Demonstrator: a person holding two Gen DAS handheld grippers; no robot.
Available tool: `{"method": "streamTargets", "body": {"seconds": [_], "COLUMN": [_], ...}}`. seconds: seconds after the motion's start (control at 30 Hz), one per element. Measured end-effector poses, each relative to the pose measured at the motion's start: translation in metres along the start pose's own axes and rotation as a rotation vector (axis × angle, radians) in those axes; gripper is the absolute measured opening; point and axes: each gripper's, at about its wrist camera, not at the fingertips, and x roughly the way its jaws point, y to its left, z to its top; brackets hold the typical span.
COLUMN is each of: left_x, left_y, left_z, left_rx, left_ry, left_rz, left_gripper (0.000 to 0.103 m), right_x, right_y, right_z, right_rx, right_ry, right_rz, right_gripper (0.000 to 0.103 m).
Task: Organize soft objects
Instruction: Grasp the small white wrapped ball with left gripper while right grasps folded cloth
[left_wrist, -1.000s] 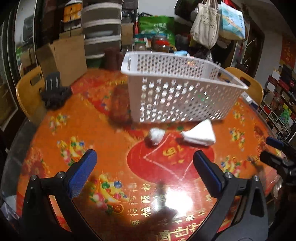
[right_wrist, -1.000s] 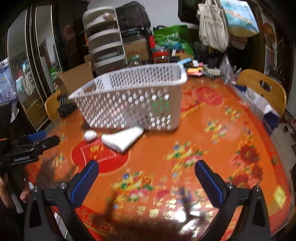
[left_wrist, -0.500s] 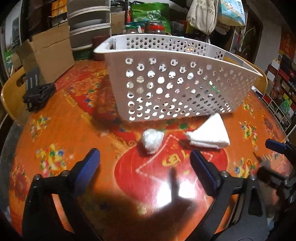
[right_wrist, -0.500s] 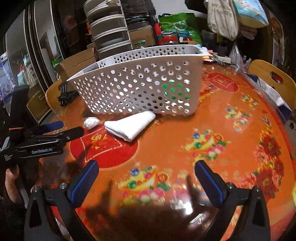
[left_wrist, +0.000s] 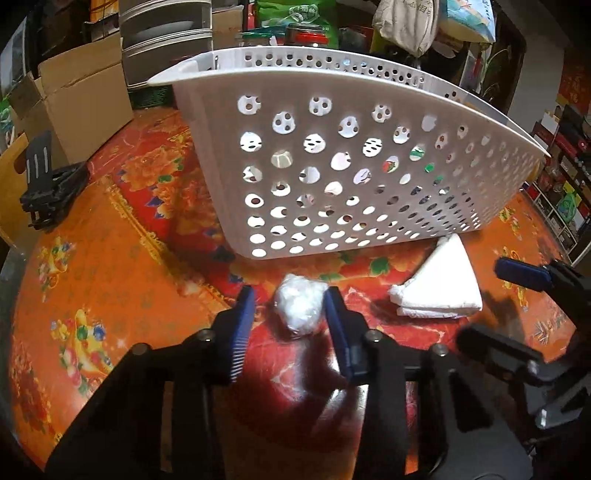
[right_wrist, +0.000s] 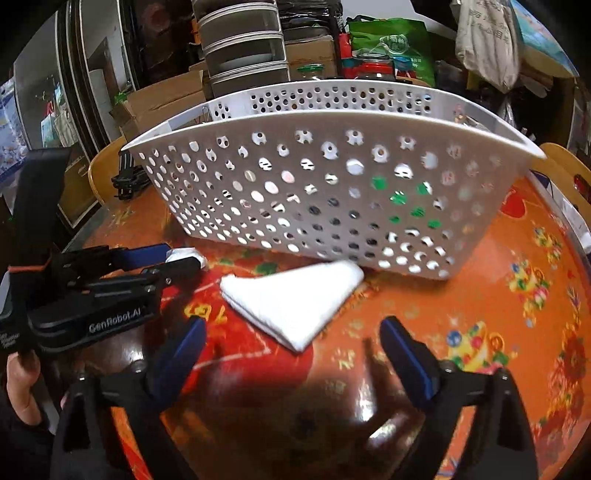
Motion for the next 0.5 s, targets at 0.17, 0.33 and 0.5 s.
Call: {"method": "streamTargets", "body": {"seconds": [0.17,0.33,0.5], "left_x": [0.001,0.002,0.003], "left_y": [-0.001,0.006,0.007], "left_z": [-0.005,-0.006,-0.007], "left_rx": [0.004,-0.015,-0.016], "left_ry": [0.004,0.004,0.003], "left_rz": [-0.017,-0.036,-0.039], "left_gripper": [0.031,0.031,0.031], "right_x": [0.012,0.022,0.02], "right_y": [0.005,0.005,0.002], "right_z": [0.002,0.001,-0.002], "right_rx": [-0.024,-0.026,-0.027], "right_ry": [0.023,0.046,0.038], "right_rz": [-0.01,-0.015,-0.019], "right_gripper": [0.073,0.052,0.039]}}
